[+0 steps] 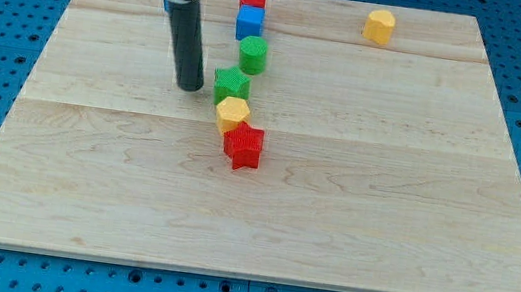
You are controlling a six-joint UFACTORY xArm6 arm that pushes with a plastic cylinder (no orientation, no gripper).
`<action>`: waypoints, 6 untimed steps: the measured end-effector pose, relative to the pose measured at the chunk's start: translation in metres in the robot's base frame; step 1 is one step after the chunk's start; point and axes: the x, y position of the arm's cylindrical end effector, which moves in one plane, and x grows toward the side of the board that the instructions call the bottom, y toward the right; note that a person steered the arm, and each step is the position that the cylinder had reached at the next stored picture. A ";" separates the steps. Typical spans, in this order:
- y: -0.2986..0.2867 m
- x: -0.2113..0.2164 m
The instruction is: Slide the green star to the top of the yellow hexagon
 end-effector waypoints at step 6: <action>0.003 -0.040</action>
